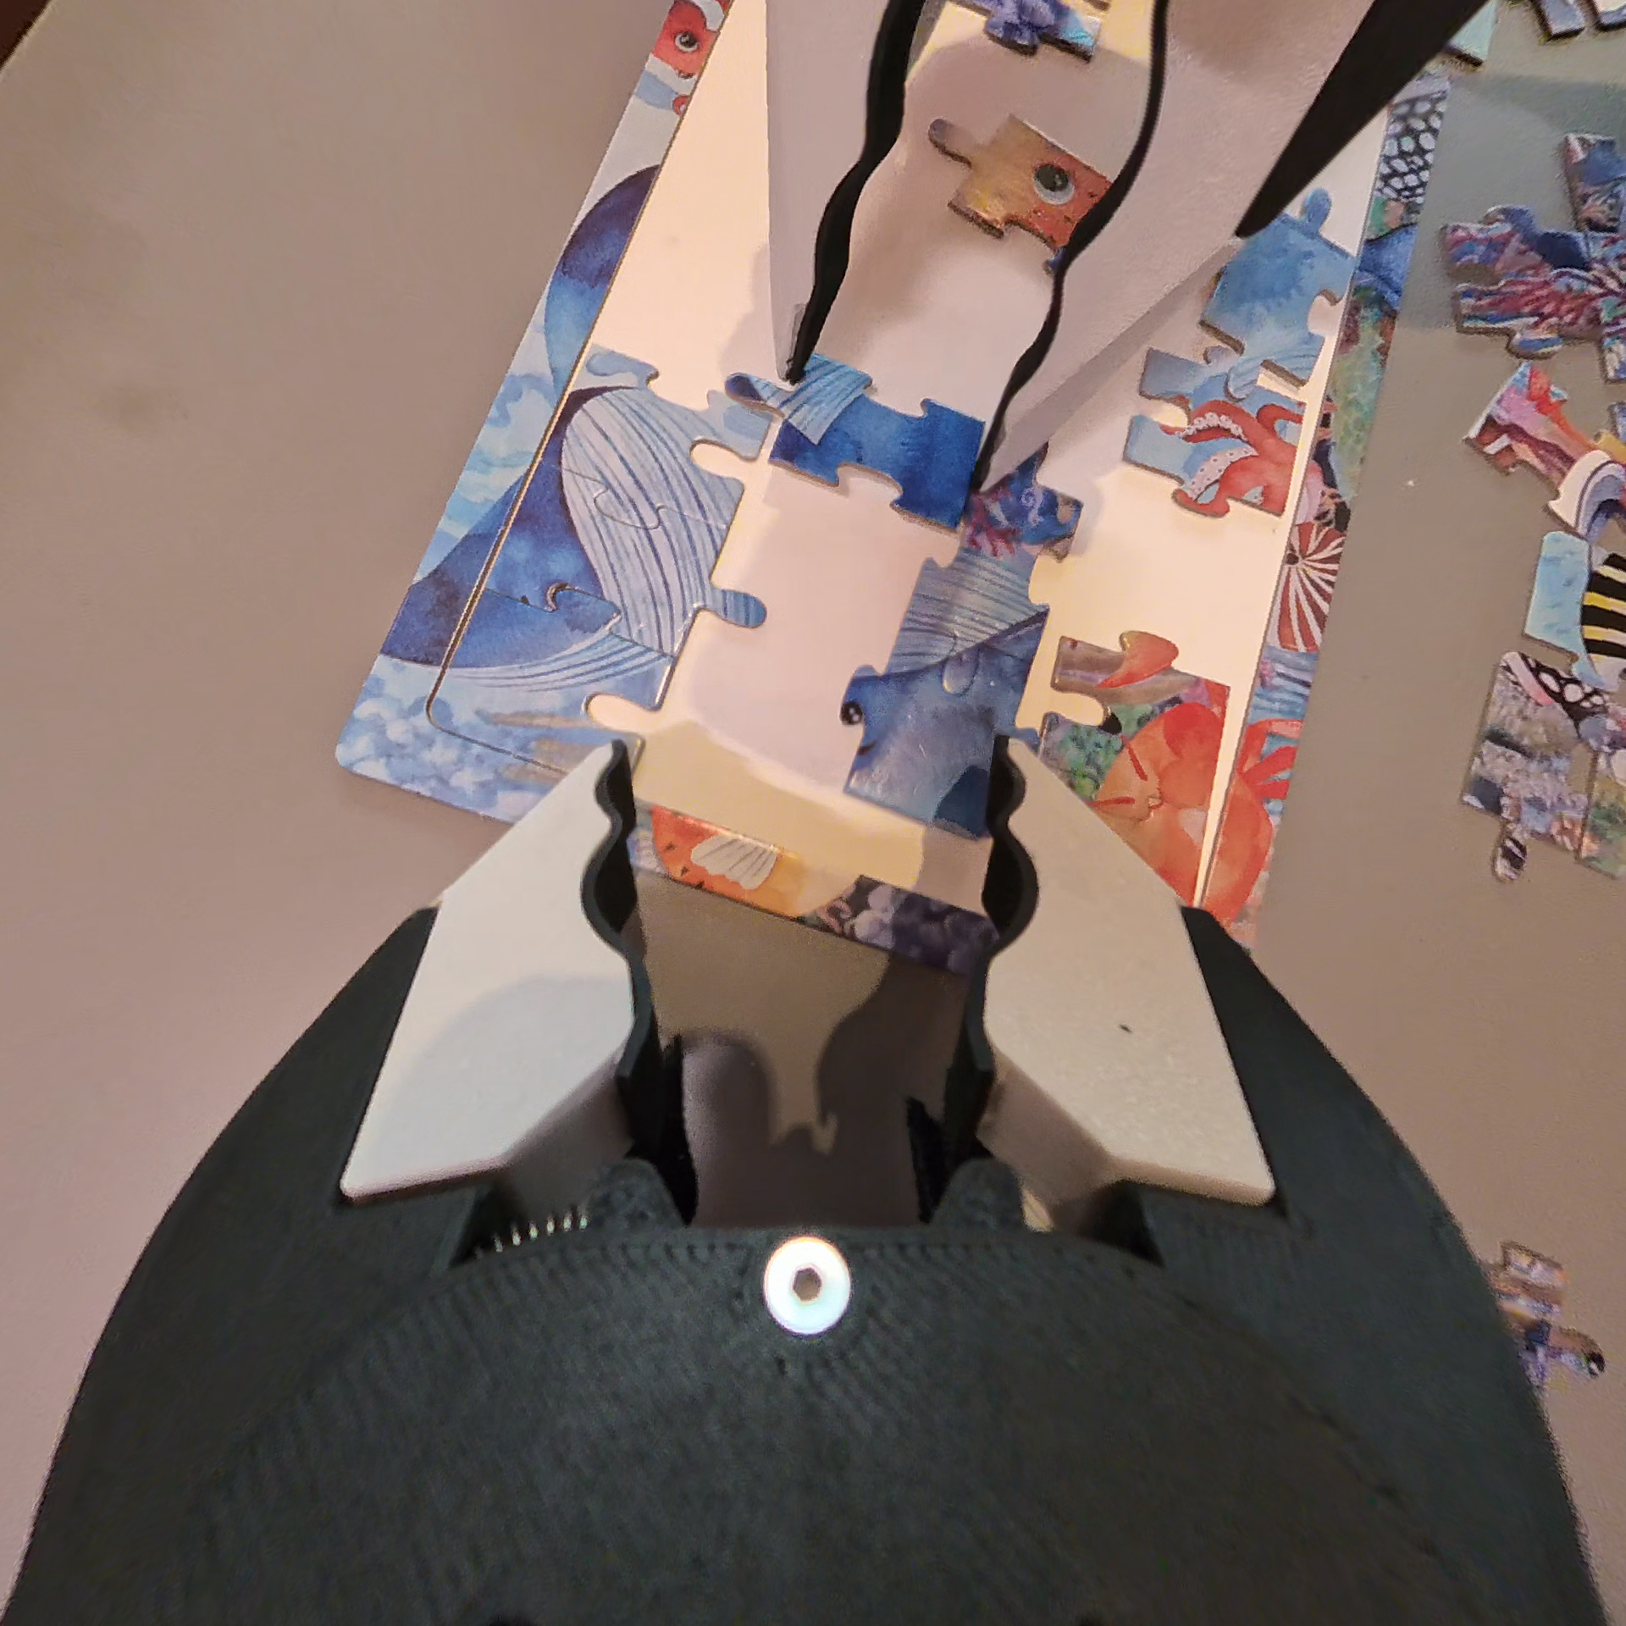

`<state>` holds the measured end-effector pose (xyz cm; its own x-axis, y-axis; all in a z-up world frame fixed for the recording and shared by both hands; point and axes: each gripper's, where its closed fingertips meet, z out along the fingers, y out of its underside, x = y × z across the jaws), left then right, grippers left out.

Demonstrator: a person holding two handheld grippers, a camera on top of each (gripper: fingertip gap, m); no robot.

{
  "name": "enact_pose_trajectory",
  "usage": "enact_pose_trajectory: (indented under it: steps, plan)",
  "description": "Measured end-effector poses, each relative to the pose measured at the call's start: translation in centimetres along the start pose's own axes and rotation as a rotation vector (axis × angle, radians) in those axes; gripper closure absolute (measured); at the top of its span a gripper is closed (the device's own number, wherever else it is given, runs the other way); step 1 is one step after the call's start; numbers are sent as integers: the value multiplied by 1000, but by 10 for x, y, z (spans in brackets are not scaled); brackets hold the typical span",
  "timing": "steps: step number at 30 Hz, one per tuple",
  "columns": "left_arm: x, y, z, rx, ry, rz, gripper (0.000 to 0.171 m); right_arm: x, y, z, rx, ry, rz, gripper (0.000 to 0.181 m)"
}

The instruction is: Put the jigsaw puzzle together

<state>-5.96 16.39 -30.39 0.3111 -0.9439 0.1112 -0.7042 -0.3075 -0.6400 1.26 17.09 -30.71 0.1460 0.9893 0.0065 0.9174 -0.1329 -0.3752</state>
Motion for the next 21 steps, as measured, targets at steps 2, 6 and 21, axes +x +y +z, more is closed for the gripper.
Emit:
enact_pose_trajectory:
  steps: [2, 6, 21]
  plan:
    - [-3, 4, -6, -11, -6, -20, 91, -2, -10, -2, 27, 15, -23, 135]
    - [9, 14, -12, -37, 77, -51, 91, -7, -34, -3, 77, 40, -72, 136]
    - [8, 7, -18, -70, 45, -3, 94, -18, -68, 12, 30, 3, -82, 135]
